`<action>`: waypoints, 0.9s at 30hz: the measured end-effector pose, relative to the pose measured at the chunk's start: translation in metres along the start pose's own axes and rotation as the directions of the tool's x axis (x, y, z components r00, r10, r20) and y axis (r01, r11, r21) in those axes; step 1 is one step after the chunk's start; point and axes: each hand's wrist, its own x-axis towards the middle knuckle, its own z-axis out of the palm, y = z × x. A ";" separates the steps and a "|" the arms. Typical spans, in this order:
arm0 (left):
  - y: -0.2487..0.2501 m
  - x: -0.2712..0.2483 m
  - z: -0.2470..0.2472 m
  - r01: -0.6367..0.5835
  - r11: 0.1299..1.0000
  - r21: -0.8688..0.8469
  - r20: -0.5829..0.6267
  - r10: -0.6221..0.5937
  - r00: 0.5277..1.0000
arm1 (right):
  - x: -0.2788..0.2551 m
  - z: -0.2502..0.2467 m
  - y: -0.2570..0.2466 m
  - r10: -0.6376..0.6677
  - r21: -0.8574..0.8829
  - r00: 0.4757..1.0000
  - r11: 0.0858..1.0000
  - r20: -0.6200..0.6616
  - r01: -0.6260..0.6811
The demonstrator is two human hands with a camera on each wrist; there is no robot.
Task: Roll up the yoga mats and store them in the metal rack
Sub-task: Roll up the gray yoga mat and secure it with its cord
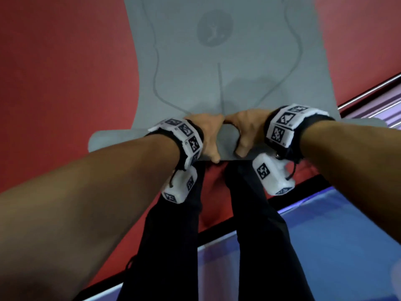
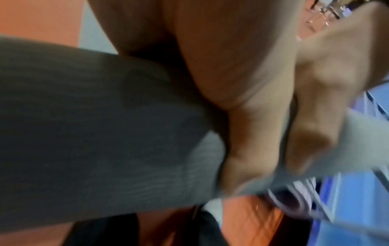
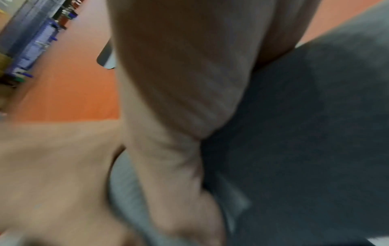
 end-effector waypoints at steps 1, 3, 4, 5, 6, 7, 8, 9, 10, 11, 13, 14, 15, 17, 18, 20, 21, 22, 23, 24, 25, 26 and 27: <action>-0.002 0.003 -0.001 0.018 1.000 -0.007 0.017 -0.018 1.000 | -0.003 0.006 0.001 0.002 -0.060 0.998 0.998 -0.065 -0.006; -0.012 0.009 -0.007 0.086 0.995 -0.049 0.055 -0.083 0.995 | -0.009 0.028 0.007 0.014 -0.332 0.916 0.930 -0.400 -0.159; -0.015 0.013 -0.010 0.112 0.991 -0.069 0.089 -0.106 0.990 | -0.013 0.041 0.010 -0.019 -0.445 0.869 0.864 -0.494 -0.235; -0.016 0.016 -0.012 0.120 0.989 -0.084 0.120 -0.110 0.987 | -0.018 0.050 0.009 -0.057 -0.514 0.846 0.815 -0.530 -0.267; -0.016 0.017 -0.014 0.118 0.988 -0.102 0.143 -0.103 0.984 | -0.014 0.057 0.012 -0.075 -0.529 0.836 0.804 -0.543 -0.271; -0.014 0.019 -0.014 0.110 0.988 -0.110 0.149 -0.093 0.984 | -0.011 0.056 0.017 -0.071 -0.513 0.831 0.814 -0.552 -0.272; -0.011 0.024 -0.013 0.093 0.989 -0.114 0.140 -0.077 0.987 | -0.005 0.049 0.021 -0.048 -0.477 0.838 0.839 -0.544 -0.262; -0.008 0.027 -0.011 0.073 0.989 -0.125 0.123 -0.057 0.991 | 0.002 0.041 0.025 -0.030 -0.437 0.852 0.868 -0.523 -0.237; -0.007 0.030 -0.008 0.049 0.992 -0.116 0.084 -0.039 0.996 | 0.010 0.031 0.029 -0.020 -0.408 0.869 0.888 -0.494 -0.211; -0.006 0.031 -0.003 0.024 0.997 -0.070 0.037 -0.021 0.999 | 0.014 0.024 0.032 0.001 -0.386 0.890 0.901 -0.455 -0.199; -0.009 0.032 0.007 -0.003 0.999 0.045 -0.052 0.005 0.999 | 0.021 0.009 0.035 0.045 -0.352 0.926 0.917 -0.374 -0.187; -0.012 0.035 0.012 0.003 0.998 0.065 -0.083 0.003 0.997 | 0.028 0.004 0.039 0.069 -0.332 0.939 0.925 -0.337 -0.187; -0.017 0.041 0.017 0.015 0.998 0.054 -0.104 -0.010 0.994 | 0.035 0.000 0.041 0.084 -0.312 0.951 0.933 -0.299 -0.180; -0.027 0.065 0.023 0.026 1.000 -0.007 -0.105 -0.027 0.994 | 0.060 -0.005 0.052 0.108 -0.246 0.968 0.955 -0.227 -0.165; -0.031 0.078 0.026 0.021 0.999 -0.031 -0.085 -0.023 0.996 | 0.072 -0.003 0.059 0.118 -0.217 0.972 0.963 -0.203 -0.162; -0.040 0.115 0.039 -0.002 0.998 -0.068 -0.033 0.000 0.999 | 0.101 0.008 0.078 0.150 -0.187 0.970 0.964 -0.192 -0.186; -0.045 0.129 0.048 -0.005 0.995 -0.103 -0.020 0.003 1.000 | 0.114 0.015 0.085 0.147 -0.209 0.967 0.959 -0.208 -0.190; -0.050 0.144 0.060 -0.003 0.992 -0.126 -0.010 0.002 1.000 | 0.125 0.024 0.092 0.142 -0.265 0.961 0.942 -0.237 -0.204; -0.053 0.158 0.072 0.002 0.991 -0.137 -0.006 -0.003 1.000 | 0.135 0.033 0.098 0.128 -0.319 0.951 0.922 -0.280 -0.218; -0.055 0.169 0.086 0.013 0.989 -0.148 -0.005 -0.013 1.000 | 0.144 0.044 0.103 0.119 -0.372 0.940 0.897 -0.319 -0.240; -0.055 0.175 0.096 0.015 0.988 -0.157 -0.006 -0.017 1.000 | 0.147 0.052 0.106 0.109 -0.413 0.931 0.873 -0.349 -0.258; -0.055 0.180 0.106 0.018 0.988 -0.155 0.005 -0.018 1.000 | 0.151 0.059 0.109 0.114 -0.431 0.927 0.860 -0.357 -0.272; -0.057 0.190 0.123 0.020 0.987 -0.159 0.021 -0.017 1.000 | 0.164 0.072 0.115 0.131 -0.425 0.928 0.860 -0.348 -0.281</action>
